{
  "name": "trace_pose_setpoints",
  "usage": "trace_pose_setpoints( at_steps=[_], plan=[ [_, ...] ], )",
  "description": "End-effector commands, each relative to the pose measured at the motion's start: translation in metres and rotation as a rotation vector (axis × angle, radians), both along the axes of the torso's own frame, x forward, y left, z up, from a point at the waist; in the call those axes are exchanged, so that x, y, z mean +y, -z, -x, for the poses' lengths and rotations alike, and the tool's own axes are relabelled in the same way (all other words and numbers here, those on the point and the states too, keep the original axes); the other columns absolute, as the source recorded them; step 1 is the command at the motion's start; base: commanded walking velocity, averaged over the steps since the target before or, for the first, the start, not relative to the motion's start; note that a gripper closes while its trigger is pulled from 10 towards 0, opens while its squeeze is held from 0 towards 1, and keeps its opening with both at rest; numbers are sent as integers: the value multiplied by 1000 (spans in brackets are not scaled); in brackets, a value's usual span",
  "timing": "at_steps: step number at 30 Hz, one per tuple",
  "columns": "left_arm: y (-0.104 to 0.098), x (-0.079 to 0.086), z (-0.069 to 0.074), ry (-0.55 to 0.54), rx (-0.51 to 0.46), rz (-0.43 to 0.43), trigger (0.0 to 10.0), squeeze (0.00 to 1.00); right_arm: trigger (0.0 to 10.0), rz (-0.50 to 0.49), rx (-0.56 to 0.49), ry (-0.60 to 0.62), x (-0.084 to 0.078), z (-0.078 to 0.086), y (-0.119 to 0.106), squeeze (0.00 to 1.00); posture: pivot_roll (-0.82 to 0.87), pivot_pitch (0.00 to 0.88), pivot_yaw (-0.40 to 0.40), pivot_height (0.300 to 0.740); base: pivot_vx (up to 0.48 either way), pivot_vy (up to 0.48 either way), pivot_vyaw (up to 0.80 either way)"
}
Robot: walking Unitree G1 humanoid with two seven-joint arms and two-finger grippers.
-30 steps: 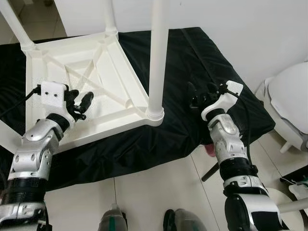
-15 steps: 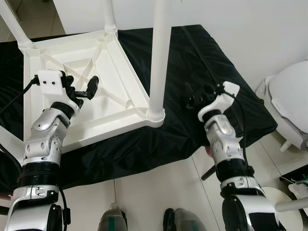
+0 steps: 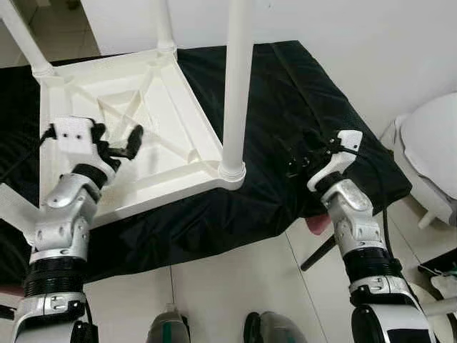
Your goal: Building children table
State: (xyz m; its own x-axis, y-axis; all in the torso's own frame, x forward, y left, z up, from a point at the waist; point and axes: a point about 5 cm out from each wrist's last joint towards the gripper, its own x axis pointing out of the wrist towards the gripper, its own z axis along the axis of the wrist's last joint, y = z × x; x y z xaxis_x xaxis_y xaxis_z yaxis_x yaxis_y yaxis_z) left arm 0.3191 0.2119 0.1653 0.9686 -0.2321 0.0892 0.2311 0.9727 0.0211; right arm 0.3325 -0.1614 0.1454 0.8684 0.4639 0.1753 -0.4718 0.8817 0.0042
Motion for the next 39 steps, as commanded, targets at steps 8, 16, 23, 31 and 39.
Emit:
trace_pose_setpoints(
  at_steps=[8, 16, 23, 31, 39],
  plan=[
    [27, -22, -4, 92, 104, -161, 10000, 0, 10000, -24, -8, -102, 23, 5, -2, 0, 20, 0, 23, 740, 0, 0, 0],
    [35, -25, 0, 127, 129, -146, 10000, 0, 10000, -54, 4, -48, 18, 9, 4, 0, -2, 0, 36, 740, 0, 0, 0],
    [28, -27, -2, 253, 132, -220, 10000, 0, 10000, -35, 4, -52, 14, 10, 4, 0, -6, 0, 35, 740, 0, 0, 0],
    [22, -32, -1, 393, 126, -313, 10000, 0, 10000, -33, 1, -53, 15, 8, 2, 0, 0, 0, 35, 740, 0, 0, 0],
    [18, -42, 7, 547, 132, -330, 10000, 0, 10000, -24, 2, -48, 15, 9, 3, 0, -2, 0, 36, 740, 0, 0, 0]
  ],
)
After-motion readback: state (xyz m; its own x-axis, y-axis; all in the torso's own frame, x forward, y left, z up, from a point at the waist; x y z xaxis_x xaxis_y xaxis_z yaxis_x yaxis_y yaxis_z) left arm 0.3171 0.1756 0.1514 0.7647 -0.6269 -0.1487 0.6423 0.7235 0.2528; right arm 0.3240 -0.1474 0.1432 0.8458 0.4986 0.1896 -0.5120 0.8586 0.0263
